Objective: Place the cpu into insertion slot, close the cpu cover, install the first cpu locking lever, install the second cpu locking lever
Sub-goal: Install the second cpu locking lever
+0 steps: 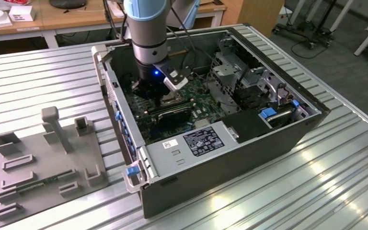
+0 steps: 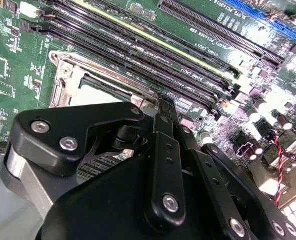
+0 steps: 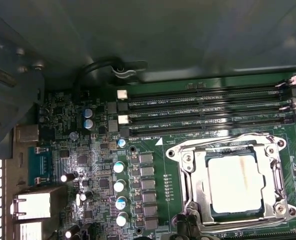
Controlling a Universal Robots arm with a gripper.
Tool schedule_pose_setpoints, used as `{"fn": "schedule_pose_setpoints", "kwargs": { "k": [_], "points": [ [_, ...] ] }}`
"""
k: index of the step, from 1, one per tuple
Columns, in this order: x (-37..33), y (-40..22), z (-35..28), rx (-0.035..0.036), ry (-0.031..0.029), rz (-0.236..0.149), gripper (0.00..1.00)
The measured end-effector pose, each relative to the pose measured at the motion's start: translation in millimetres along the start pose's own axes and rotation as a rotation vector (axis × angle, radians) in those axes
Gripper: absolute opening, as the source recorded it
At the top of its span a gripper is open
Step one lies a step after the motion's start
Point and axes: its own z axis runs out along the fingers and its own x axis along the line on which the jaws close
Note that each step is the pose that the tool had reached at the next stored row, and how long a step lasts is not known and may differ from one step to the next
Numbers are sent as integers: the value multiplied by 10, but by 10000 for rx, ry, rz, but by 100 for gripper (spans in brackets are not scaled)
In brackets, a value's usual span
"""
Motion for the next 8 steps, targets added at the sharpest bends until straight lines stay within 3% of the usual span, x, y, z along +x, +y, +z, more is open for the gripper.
{"fn": "schedule_pose_setpoints", "kwargs": {
  "k": [8],
  "points": [
    [28,-3,9,-10,-82,-4,11]
  ]
}}
